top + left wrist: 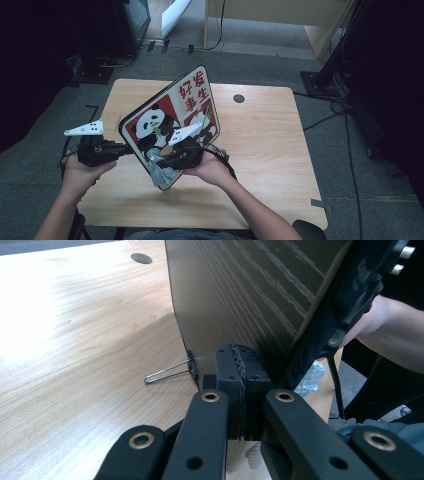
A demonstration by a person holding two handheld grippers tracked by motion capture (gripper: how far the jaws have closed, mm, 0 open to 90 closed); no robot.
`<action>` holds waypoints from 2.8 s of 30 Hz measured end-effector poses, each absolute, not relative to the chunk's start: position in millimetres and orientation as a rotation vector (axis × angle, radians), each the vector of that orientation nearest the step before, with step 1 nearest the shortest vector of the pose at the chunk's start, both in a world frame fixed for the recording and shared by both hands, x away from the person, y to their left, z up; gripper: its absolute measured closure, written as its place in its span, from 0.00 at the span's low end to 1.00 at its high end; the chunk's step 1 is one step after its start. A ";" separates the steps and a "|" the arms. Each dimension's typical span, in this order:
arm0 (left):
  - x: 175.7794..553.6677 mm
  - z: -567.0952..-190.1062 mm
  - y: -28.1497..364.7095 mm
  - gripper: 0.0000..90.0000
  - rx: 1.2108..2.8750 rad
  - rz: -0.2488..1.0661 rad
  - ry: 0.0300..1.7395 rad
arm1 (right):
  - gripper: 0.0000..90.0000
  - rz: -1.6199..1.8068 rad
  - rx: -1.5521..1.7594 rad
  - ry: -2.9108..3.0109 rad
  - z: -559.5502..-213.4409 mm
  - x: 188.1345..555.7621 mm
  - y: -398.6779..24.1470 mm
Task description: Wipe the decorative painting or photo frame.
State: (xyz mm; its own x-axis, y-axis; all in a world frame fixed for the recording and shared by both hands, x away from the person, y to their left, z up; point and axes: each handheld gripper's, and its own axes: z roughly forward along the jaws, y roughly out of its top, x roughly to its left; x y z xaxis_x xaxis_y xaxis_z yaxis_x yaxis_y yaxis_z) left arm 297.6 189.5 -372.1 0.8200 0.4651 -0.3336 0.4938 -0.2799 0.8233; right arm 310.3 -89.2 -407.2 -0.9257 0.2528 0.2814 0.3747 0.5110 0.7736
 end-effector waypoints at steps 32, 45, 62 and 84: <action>300.9 -373.5 188.2 1.00 1.913 -0.054 0.705 | 0.92 -1.324 -0.602 -2.621 -449.7 301.6 -99.3; 301.3 -373.6 187.7 1.00 1.915 -0.053 0.701 | 0.91 -1.260 -0.637 -2.628 -465.2 301.5 -103.5; 301.6 -374.2 188.5 0.99 1.903 -0.050 0.706 | 0.92 -1.222 -0.679 -2.624 -467.3 300.6 -106.6; 301.0 -376.4 189.4 0.98 1.902 -0.043 0.723 | 0.92 -1.285 -0.433 -2.614 -424.2 267.0 -63.7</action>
